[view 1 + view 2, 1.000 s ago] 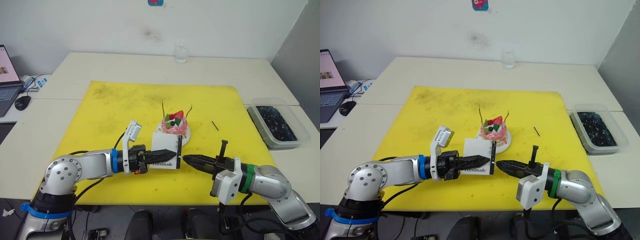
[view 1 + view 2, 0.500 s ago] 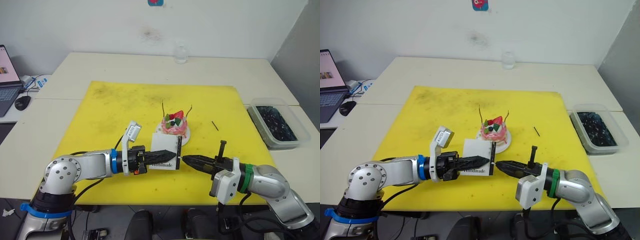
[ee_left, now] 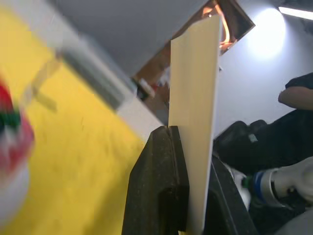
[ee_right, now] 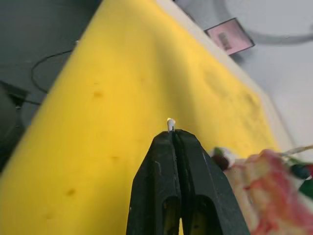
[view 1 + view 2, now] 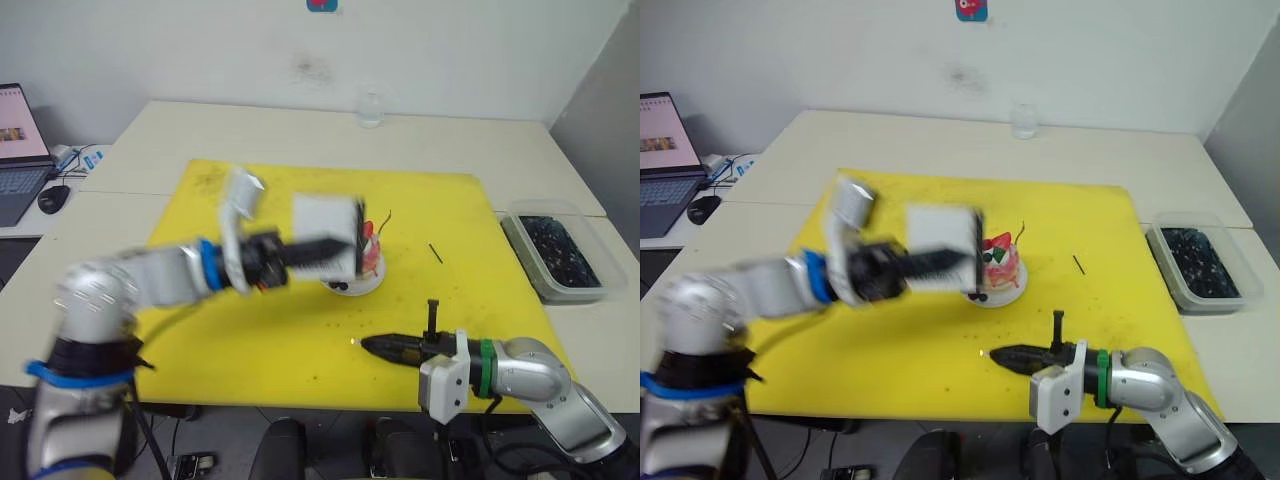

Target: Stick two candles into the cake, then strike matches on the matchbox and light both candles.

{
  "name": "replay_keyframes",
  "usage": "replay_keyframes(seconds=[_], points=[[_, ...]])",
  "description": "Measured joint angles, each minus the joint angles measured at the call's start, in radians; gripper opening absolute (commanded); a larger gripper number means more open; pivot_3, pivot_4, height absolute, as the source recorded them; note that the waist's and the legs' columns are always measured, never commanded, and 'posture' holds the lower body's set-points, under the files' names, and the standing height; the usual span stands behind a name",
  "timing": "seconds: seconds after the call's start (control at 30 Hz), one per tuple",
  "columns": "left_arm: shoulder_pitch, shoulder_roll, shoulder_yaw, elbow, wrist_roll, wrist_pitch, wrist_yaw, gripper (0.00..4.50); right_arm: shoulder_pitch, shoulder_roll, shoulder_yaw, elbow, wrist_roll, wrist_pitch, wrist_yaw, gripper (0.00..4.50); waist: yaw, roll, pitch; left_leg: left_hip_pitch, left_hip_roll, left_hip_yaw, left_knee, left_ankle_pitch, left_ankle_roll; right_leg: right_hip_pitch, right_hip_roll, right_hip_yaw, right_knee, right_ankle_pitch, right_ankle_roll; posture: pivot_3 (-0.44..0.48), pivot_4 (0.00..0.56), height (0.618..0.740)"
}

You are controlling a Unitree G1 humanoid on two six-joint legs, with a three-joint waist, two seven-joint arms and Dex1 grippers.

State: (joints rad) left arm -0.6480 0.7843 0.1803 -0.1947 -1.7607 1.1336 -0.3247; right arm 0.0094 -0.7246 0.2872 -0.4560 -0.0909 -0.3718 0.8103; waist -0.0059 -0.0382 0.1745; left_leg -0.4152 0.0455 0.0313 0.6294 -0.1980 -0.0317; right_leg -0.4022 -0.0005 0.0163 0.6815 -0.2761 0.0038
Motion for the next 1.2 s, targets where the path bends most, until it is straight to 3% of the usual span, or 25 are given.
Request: replay_keyframes(seconds=[0.2,0.37,0.6,0.93,1.2], points=[[-0.003,0.073,0.023,0.037,0.061,0.023,-0.072,0.0,-0.018,-0.012,-0.063,-0.048,0.067,0.059,0.011,0.03,-0.001,-0.001,0.0,0.0,0.002,-0.001,0.0,0.0,0.0,0.0,-0.001,0.0,0.0,0.0,0.0,0.0,0.15,0.74],[0.27,0.146,0.034,-0.078,0.157,0.072,-0.169,0.0,-0.102,0.037,-0.077,-0.133,0.108,0.211,-0.012,0.03,-0.01,0.0,0.0,-0.001,0.004,-0.002,-0.001,0.0,-0.001,-0.001,-0.002,0.0,0.001,0.0,0.0,0.0,0.15,0.74],[0.571,0.189,0.018,-0.161,0.477,-0.014,-0.346,0.0,-0.407,0.14,-0.046,-0.123,0.055,0.458,-0.057,0.03,-0.009,0.0,0.0,0.0,0.003,-0.002,0.0,0.001,-0.001,-0.002,-0.003,0.0,0.001,-0.001,-0.01,0.0,0.15,0.74],[0.571,0.122,-0.059,-0.228,0.598,-0.07,-0.436,0.0,-0.654,0.255,0.075,0.123,-0.159,0.552,-0.125,0.03,0.002,-0.001,0.0,-0.002,0.003,0.0,-0.001,0.001,0.0,-0.003,-0.002,-0.001,0.0,0.001,-0.007,0.0,0.15,0.74],[0.554,0.105,-0.067,-0.227,0.626,-0.07,-0.454,0.0,-0.698,0.287,0.09,0.229,-0.224,0.518,-0.144,0.03,0.001,-0.001,0.0,-0.002,0.003,-0.001,-0.002,0.001,0.0,-0.003,-0.002,-0.001,0.0,0.001,-0.006,0.0,0.15,0.74]])
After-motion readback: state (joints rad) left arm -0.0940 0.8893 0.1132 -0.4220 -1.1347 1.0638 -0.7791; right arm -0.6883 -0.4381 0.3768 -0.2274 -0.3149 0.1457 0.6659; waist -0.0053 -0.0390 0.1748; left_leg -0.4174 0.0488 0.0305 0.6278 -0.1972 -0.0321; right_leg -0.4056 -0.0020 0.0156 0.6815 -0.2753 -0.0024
